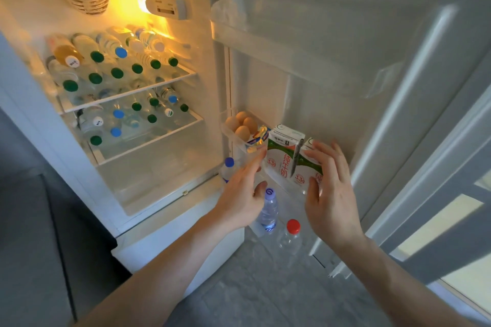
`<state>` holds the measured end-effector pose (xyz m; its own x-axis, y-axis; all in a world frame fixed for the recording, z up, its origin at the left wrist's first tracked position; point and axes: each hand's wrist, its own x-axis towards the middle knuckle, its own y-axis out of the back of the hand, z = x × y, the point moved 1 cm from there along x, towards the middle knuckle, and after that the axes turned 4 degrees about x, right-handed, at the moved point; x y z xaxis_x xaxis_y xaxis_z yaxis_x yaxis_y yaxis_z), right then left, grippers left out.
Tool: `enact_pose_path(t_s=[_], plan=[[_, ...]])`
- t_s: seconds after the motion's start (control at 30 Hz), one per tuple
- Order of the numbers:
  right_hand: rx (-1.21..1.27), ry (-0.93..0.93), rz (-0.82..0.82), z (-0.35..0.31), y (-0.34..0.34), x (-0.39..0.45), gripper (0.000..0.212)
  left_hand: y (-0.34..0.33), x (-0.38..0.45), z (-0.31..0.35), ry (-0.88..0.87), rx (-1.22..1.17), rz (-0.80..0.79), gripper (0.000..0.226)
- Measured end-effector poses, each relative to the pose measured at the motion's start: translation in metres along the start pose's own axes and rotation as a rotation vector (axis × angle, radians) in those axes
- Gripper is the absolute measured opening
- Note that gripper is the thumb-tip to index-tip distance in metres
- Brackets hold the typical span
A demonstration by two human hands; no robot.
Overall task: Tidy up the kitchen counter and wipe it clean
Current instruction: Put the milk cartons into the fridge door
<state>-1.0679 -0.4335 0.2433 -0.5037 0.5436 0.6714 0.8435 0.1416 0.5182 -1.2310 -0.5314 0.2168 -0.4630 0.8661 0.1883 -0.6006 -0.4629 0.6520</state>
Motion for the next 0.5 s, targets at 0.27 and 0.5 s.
enact_pose_path(t_s=[0.27, 0.5], plan=[[0.186, 0.036, -0.050, -0.010, 0.034, -0.024, 0.052, 0.016, -0.042, 0.023, 0.065, -0.046, 0.036, 0.072], [0.356, 0.164, -0.177, 0.004, 0.065, -0.030, 0.055, 0.010, -0.098, 0.043, 0.186, 0.031, 0.249, 0.056]])
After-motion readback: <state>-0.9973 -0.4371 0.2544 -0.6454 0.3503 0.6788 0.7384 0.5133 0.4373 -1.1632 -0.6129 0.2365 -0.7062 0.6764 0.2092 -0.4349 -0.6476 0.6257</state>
